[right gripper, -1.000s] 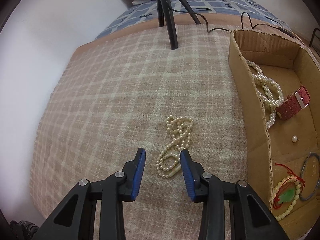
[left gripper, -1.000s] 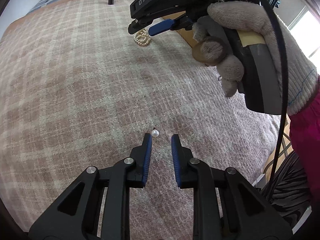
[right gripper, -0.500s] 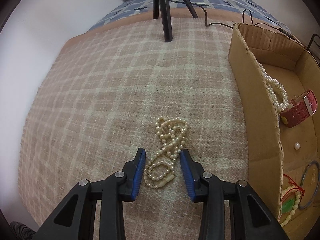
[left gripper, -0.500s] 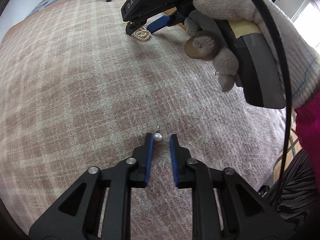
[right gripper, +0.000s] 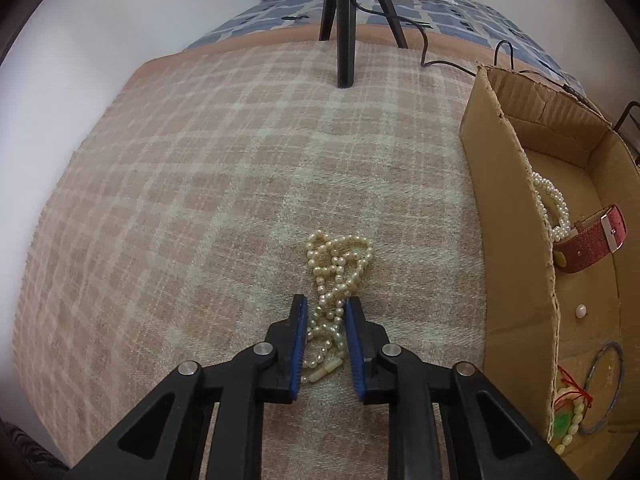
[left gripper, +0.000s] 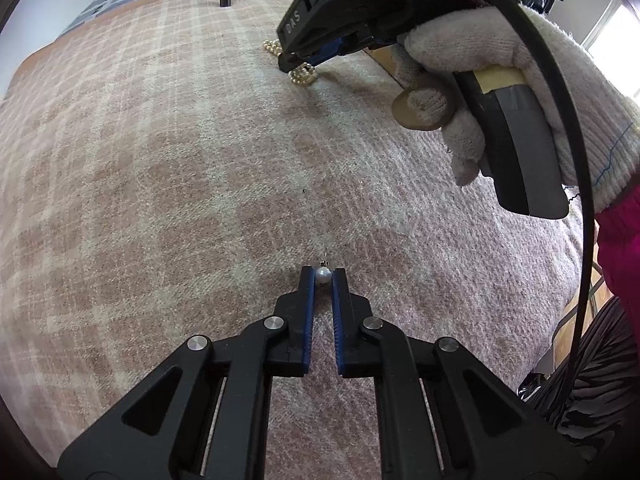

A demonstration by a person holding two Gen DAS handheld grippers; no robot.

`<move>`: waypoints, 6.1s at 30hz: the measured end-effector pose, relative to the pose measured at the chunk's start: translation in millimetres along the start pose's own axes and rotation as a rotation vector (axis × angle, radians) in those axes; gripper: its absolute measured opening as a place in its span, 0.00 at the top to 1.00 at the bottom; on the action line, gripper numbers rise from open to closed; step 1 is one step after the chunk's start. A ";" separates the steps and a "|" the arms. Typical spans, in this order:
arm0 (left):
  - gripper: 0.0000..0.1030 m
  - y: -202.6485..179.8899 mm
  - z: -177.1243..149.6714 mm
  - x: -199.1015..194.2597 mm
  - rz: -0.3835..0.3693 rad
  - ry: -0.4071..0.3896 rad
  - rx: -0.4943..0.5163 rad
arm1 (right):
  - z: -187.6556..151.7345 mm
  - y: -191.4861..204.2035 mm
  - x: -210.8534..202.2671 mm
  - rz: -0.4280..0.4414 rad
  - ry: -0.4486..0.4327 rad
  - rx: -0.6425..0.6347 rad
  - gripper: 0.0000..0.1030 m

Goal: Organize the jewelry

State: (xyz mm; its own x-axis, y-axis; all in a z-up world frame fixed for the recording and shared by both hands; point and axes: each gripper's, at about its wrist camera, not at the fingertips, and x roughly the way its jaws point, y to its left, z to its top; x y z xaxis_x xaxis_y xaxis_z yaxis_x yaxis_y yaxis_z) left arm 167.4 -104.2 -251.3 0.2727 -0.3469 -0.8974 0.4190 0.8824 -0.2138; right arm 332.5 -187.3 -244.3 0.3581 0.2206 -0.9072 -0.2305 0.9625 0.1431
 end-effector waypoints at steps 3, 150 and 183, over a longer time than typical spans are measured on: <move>0.94 5.7 -2.5 -5.8 0.007 -0.008 -0.004 | -3.1 -0.8 -3.0 0.003 -0.008 -0.004 0.91; 0.35 -72.0 120.5 -96.4 0.010 -0.380 0.101 | 23.0 -138.3 -233.1 -0.219 -0.545 0.190 0.00; 0.13 -36.4 69.1 -163.5 0.122 -0.470 0.099 | -79.8 -45.5 -286.4 -0.294 -0.599 0.071 0.00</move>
State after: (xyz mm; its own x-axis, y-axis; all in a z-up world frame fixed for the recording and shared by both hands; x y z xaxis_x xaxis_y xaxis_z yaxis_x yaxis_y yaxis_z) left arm 167.4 -101.6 -70.1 0.6764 -0.3683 -0.6378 0.4334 0.8992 -0.0596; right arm 168.2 -306.9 -22.6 0.8421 -0.0225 -0.5389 0.0059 0.9995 -0.0325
